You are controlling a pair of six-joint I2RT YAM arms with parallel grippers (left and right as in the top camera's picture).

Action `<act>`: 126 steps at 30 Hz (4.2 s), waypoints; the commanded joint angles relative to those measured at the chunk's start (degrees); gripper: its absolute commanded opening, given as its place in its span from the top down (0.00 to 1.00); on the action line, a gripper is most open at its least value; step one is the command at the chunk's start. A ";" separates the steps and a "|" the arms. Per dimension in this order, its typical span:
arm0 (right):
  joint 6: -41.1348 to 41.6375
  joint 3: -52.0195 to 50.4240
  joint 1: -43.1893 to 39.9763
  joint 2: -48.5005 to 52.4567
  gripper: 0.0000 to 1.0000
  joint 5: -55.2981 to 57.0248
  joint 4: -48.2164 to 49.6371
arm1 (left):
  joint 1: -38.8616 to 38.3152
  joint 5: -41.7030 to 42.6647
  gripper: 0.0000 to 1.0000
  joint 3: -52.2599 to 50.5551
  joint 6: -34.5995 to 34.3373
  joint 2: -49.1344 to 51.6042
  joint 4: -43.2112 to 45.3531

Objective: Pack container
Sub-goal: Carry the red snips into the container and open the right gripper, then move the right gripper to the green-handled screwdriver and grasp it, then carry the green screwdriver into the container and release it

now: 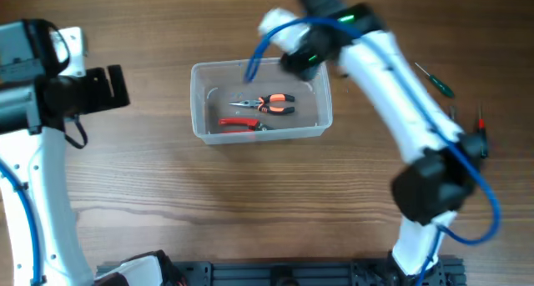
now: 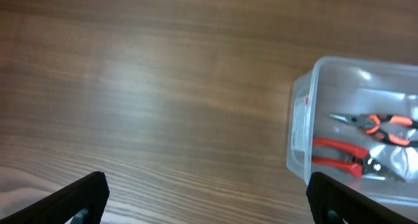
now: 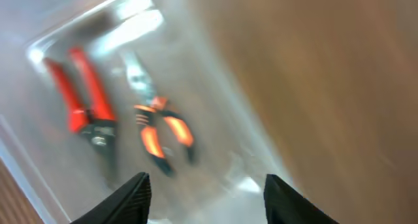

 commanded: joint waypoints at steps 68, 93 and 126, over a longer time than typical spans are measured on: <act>-23.10 -18.60 -41.40 17.84 0.08 4.26 14.88 | -5.33 6.01 0.00 1.49 0.96 7.87 -2.51; -14.03 -18.60 -41.72 17.84 0.55 1.29 14.91 | -5.33 6.01 0.00 1.49 0.98 7.87 -4.48; 2.05 -7.13 -29.77 -1.97 0.96 -1.75 4.57 | -5.33 6.01 0.00 1.49 0.98 7.87 -5.27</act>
